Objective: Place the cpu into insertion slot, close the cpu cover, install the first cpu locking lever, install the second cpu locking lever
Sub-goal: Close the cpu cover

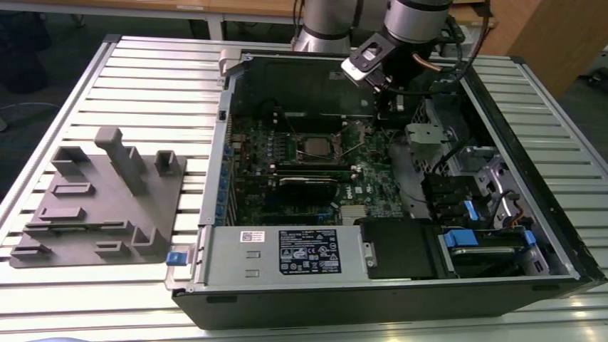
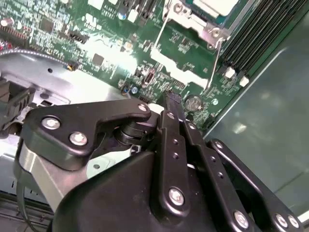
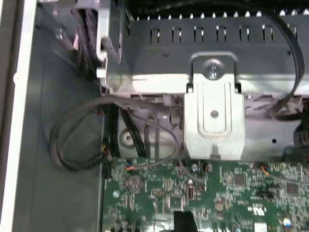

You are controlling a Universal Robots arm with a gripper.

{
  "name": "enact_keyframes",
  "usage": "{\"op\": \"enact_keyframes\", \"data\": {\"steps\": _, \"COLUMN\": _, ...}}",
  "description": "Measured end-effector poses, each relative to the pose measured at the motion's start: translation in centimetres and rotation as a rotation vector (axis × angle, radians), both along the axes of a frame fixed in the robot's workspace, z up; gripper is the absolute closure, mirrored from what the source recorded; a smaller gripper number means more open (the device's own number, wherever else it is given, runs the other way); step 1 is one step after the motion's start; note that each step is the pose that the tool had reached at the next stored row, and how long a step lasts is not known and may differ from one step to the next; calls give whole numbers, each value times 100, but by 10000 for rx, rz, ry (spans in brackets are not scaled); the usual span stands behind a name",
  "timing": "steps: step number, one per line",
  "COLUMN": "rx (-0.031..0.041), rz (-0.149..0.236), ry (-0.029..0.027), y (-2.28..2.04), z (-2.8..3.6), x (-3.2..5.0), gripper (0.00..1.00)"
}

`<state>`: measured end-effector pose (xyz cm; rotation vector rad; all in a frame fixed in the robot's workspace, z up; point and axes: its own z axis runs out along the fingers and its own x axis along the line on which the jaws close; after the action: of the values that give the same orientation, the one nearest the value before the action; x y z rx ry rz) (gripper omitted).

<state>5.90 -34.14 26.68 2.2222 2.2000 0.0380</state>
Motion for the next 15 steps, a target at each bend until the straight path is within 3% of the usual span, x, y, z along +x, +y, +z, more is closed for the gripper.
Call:
{"op": "enact_keyframes", "data": {"steps": 7, "rx": 1, "rz": -2, "ry": -1, "y": 0, "z": -2, "x": 117, "gripper": 89}}
{"op": "enact_keyframes", "data": {"steps": 11, "rx": -1, "rz": -1, "ry": -96, "y": 0, "z": -10, "x": -39, "gripper": 89}}
{"op": "enact_keyframes", "data": {"steps": 15, "rx": 1, "rz": -1, "ry": -96, "y": 0, "z": -3, "x": -33, "gripper": 89}}
